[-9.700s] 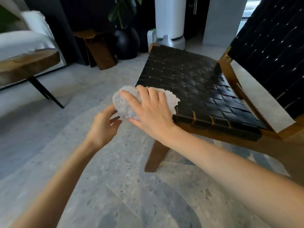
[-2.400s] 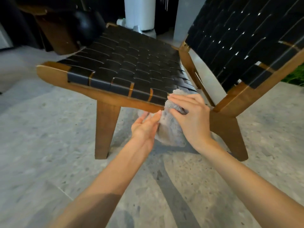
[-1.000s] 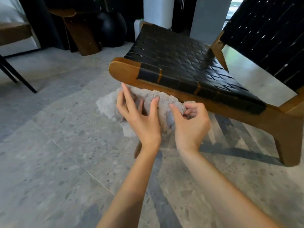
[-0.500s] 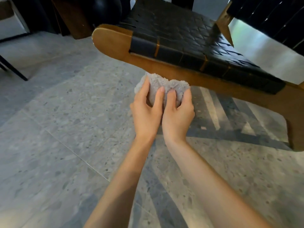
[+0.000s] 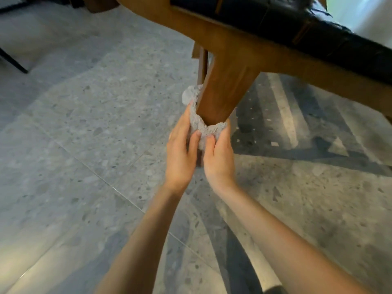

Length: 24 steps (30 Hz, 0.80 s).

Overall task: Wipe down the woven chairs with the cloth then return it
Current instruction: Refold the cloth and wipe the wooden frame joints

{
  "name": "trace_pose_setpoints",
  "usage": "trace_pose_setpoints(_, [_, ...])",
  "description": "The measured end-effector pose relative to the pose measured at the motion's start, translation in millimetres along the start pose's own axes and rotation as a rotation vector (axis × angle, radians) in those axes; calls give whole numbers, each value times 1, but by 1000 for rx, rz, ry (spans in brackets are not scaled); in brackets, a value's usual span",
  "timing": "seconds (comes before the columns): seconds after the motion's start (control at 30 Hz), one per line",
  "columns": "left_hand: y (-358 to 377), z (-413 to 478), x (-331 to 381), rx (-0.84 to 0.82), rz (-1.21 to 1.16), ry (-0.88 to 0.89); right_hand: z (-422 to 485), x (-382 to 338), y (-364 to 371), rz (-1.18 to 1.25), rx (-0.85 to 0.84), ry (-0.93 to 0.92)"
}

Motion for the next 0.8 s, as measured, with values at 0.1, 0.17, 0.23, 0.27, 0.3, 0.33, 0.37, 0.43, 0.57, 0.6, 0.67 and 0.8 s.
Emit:
trace_pose_setpoints(0.1, [-1,-21,-42,-42,0,-147,-10,28,30,4,-185,90])
trace_pose_setpoints(0.17, [-2,-37,-73,-69,7,-275,-16,47,48,-18,-304,167])
trace_pose_setpoints(0.23, [-6,-46,-96,-77,37,-368,-20,63,63,-52,-395,226])
trace_pose_setpoints(0.27, [-7,-48,-102,-82,65,-389,-20,68,68,-65,-427,251])
trace_pose_setpoints(0.3, [-9,-47,-104,-90,94,-397,-20,73,71,-71,-449,276])
trace_pose_setpoints(0.33, [-9,-46,-106,-99,114,-400,-19,76,74,-73,-462,299])
trace_pose_setpoints(0.37, [-10,-45,-107,-104,123,-407,-18,78,75,-73,-469,318])
trace_pose_setpoints(0.43, [-12,-44,-105,-99,116,-429,-17,78,74,-59,-460,324])
trace_pose_setpoints(0.57, [-14,-39,-85,-43,62,-425,-11,60,45,14,-292,230])
trace_pose_setpoints(0.6, [-14,-34,-74,-15,57,-390,-8,51,33,37,-231,186])
trace_pose_setpoints(0.67, [-13,-25,-46,50,25,-309,-2,31,6,11,-98,96])
trace_pose_setpoints(0.8, [-9,-1,18,134,-41,-159,6,-20,-45,116,85,-36])
Point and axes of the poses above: each hand's wrist, its own z-axis towards the middle knuckle, its own y-axis out of the palm, x = y × z, the point moved 10 cm from there along z, towards the middle knuckle, and after that the axes turned 8 degrees about -z, right-handed, at the moved point
